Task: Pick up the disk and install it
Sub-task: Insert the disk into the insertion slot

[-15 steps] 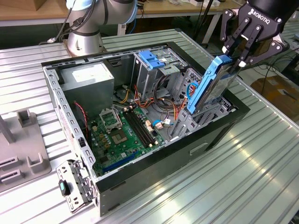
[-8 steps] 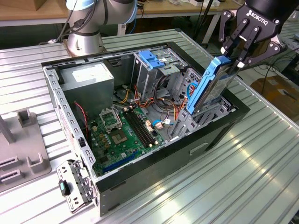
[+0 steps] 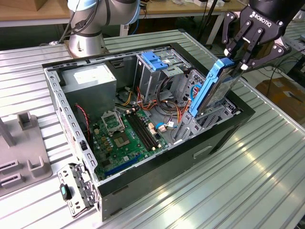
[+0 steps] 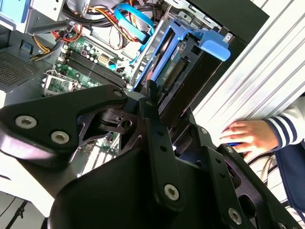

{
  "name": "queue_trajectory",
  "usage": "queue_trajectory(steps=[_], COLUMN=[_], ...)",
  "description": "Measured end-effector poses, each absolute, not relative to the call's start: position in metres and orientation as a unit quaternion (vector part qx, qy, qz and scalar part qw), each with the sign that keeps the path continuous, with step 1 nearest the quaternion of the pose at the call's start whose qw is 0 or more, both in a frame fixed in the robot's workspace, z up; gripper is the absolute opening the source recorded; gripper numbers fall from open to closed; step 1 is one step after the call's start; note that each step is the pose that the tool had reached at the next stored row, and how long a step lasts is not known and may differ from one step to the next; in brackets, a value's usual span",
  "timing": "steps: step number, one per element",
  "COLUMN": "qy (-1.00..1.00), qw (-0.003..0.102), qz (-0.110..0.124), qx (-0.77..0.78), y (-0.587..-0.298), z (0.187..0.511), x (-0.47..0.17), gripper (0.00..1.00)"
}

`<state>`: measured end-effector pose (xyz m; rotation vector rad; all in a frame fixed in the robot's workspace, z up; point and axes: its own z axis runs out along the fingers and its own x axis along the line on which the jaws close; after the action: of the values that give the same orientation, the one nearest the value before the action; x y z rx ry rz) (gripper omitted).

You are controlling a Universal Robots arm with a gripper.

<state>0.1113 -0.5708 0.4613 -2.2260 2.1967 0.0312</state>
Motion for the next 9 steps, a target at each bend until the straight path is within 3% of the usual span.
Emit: queue_trajectory(steps=[9], qy=[0.702], qw=[0.007], qz=[0.01], qx=[-0.712], y=[-0.5708], z=[0.4554], x=[0.1122], gripper=[0.35])
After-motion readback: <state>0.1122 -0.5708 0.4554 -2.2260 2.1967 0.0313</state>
